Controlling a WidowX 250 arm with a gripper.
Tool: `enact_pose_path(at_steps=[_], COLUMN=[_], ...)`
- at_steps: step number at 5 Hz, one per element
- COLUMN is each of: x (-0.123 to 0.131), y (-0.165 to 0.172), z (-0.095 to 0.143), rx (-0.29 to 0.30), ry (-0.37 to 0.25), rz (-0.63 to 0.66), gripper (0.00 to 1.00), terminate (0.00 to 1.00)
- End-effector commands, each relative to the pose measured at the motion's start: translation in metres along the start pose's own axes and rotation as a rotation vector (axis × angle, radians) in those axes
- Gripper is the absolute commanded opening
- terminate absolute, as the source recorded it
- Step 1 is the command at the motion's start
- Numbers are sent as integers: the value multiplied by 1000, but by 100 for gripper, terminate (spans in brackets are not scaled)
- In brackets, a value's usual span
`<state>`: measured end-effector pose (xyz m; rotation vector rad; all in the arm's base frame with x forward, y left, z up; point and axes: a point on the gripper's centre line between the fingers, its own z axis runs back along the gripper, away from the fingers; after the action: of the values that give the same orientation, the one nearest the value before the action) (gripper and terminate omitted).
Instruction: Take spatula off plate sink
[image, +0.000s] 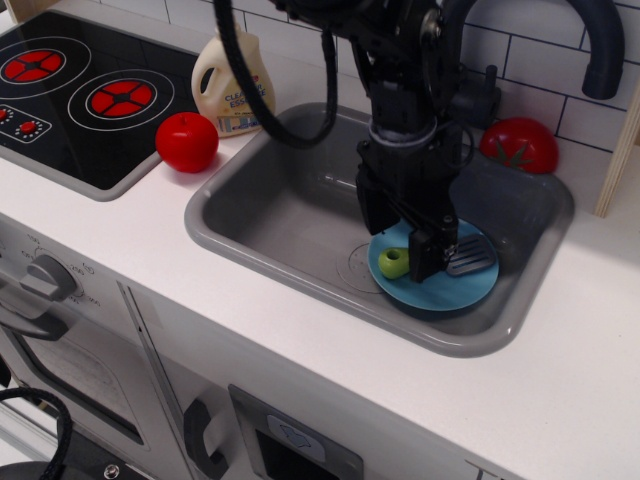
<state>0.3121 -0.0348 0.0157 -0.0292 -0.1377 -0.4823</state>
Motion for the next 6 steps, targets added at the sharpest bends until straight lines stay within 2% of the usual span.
enact_pose_path(at_steps=[1, 2, 3, 4, 6], x=[19, 21, 20, 22, 38], y=[7, 6, 5, 5, 9], z=[-8, -9, -14, -10, 32], rx=[12, 10, 29, 28, -34], ry=[-32, -33, -23, -36, -168], rz=[-3, -2, -6, -3, 64], gripper=[100, 100, 0, 0, 0], terminate=[0, 0, 0, 0, 0])
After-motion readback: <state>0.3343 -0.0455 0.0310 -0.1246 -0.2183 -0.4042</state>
